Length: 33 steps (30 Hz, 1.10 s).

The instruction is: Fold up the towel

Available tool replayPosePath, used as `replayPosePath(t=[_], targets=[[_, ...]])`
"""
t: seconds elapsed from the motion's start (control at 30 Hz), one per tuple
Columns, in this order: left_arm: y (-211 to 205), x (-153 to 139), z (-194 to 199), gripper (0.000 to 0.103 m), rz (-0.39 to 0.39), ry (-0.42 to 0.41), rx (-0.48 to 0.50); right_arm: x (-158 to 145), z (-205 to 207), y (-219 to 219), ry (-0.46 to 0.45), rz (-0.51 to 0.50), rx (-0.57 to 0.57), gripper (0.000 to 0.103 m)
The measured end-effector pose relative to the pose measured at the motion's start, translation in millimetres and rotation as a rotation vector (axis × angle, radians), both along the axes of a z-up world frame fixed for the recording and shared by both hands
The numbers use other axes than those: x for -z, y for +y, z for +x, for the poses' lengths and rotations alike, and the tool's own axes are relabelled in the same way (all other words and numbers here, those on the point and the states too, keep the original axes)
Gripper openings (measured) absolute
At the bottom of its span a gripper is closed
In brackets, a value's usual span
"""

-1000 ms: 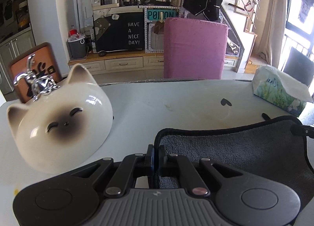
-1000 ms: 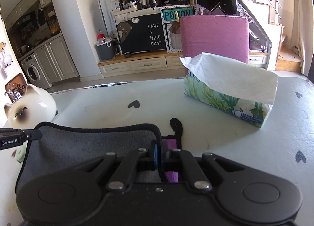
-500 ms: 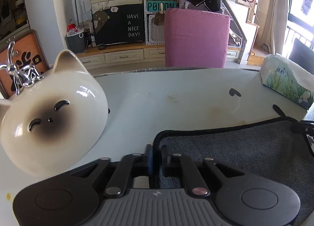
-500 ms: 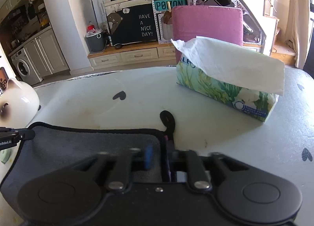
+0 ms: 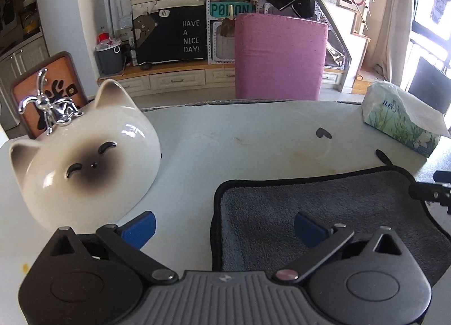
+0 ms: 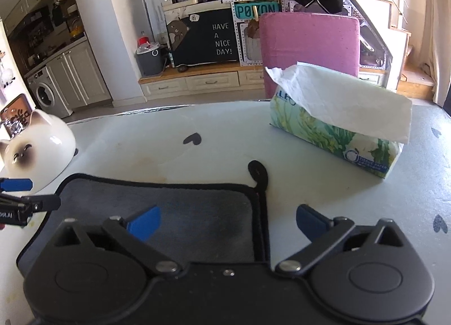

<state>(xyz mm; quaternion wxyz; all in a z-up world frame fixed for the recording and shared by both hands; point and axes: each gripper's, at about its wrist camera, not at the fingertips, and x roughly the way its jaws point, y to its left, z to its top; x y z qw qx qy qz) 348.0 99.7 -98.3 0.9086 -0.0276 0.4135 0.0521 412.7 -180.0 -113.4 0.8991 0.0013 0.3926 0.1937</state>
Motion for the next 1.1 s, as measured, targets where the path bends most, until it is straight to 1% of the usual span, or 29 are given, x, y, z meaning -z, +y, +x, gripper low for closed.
replayPosePath(t=[0.27,0.47,0.77,0.93,1.1], targets=[[-7,-13,-13,0.103,-0.019,0.021,-0.005,-15,-19,-2,-0.015,-0.020,0.015,0.103],[-13,-32,-34,0.103,-0.043,0.014,0.008,-31,-35,-12,0.002,0.002,0.033,0.103],[-19,-58,-75,0.103,-0.089,0.005,-0.008,-61,-77,-24,-0.025,0.022,0.033,0.103],[-25,-73,-103,0.103,-0.117,-0.015,0.012,-78,-104,-35,-0.044,0.048,0.020,0.103],[-33,-88,-128,0.103,-0.128,-0.043,0.027,-94,-133,-45,-0.072,0.078,0.010,0.103]])
